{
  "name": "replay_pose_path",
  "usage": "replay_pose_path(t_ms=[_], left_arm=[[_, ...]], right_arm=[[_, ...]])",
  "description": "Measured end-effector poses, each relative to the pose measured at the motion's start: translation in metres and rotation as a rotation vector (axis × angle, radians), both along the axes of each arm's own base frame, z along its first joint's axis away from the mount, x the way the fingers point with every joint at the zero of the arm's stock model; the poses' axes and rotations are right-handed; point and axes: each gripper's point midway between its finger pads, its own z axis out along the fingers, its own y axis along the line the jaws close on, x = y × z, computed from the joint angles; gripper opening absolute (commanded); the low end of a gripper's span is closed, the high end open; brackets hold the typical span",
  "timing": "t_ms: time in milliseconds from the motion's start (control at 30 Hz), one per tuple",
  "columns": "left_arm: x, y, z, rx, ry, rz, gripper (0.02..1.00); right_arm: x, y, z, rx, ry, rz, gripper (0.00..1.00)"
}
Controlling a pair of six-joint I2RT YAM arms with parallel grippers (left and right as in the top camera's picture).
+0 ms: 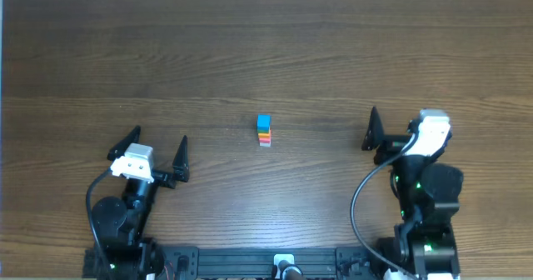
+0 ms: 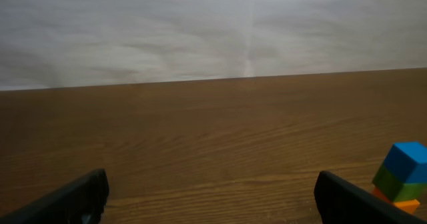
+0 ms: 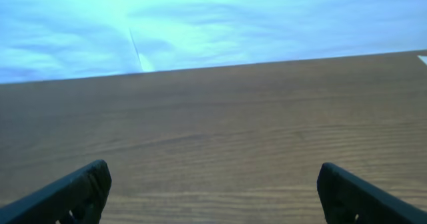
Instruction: Stack Cubes
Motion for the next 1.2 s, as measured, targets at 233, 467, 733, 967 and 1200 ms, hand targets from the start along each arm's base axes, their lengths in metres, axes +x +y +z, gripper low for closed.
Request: replay_pose_path(t_ms=[233,467,733,967,1200], left_arm=[[0.000,0.000,0.000,0.000,0.000,0.000,1.000],[0.000,0.000,0.000,0.000,0.000,0.000,1.000],[0.000,0.000,0.000,0.000,0.000,0.000,1.000],[0.000,0.000,0.000,0.000,0.000,0.000,1.000],[0.000,0.000,0.000,0.000,0.000,0.000,1.000]], right_arm=[[-0.015,0.001,-0.002,-0.033,-0.082,0.012,0.991],[-0.027,0.002,0.003,-0.057,-0.170,0.019,0.991],[-0.029,0.003,-0.008,-0.071,-0.186,0.024,0.993],[-0.025,0.007,-0.012,-0.071,-0.224,0.040,0.987],[-0.021,0.007,-0.043,-0.073,-0.156,0.042,0.993]])
